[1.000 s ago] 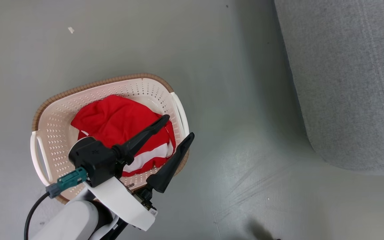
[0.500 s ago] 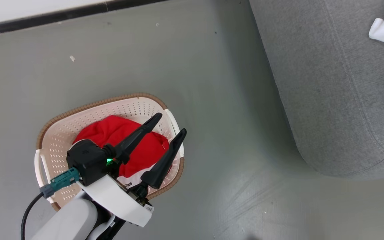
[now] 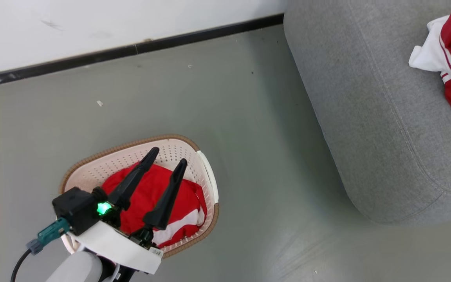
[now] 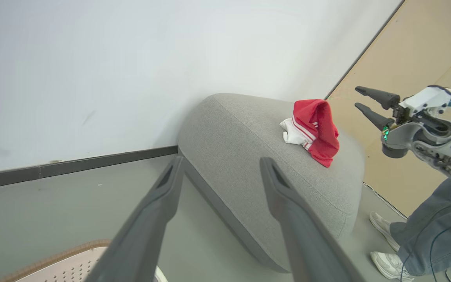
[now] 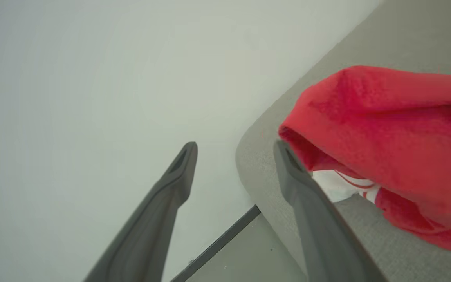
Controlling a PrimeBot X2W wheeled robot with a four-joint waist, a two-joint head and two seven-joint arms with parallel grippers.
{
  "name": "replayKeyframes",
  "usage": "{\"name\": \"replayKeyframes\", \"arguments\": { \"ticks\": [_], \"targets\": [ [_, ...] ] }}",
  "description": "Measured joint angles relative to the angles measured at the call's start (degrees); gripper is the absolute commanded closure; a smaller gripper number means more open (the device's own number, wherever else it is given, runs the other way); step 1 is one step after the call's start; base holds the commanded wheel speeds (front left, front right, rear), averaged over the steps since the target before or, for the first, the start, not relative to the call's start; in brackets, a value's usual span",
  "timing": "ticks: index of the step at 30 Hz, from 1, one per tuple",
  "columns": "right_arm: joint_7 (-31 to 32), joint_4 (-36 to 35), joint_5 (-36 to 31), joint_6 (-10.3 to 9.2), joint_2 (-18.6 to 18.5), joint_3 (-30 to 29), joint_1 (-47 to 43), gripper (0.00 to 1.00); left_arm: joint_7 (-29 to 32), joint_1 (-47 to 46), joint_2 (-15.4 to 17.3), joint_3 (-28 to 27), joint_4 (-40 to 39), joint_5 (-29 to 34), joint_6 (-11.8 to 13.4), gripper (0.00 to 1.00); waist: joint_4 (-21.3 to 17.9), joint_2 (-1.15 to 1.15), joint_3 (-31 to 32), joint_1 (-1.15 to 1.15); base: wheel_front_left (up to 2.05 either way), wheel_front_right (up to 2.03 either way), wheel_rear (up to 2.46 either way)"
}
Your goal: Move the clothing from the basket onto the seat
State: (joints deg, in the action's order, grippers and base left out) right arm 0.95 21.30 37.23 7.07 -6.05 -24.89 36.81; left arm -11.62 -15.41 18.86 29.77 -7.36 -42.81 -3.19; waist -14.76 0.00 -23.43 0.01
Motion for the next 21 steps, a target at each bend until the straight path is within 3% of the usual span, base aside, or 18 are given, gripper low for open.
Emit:
{"name": "replayKeyframes", "arguments": {
  "ticks": [7, 15, 21],
  "targets": [
    [-2.3, -6.1, -3.9, 0.0, 1.7, 12.0, -6.7, 0.0, -1.7, 2.4, -0.7, -3.0, 1.2, 0.0, 1.4, 0.0, 1.5, 0.0, 3.4, 0.0, 0.0, 0.0, 0.0],
    [-4.3, -8.0, -11.0, 0.0, 0.9, 26.0, -12.8, 0.0, -2.7, 6.5, -2.5, -7.4, 2.1, 0.0, 3.6, 0.0, 4.7, 0.0, 6.8, 0.0, 0.0, 0.0, 0.0],
    [-6.3, -8.0, -14.2, 0.0, 0.0, 31.5, -14.7, 0.0, -2.7, 9.8, -3.2, -9.8, 2.9, 0.3, 4.5, 0.0, 7.6, 0.0, 9.3, 0.0, 0.0, 0.0, 0.0]
  ]
}}
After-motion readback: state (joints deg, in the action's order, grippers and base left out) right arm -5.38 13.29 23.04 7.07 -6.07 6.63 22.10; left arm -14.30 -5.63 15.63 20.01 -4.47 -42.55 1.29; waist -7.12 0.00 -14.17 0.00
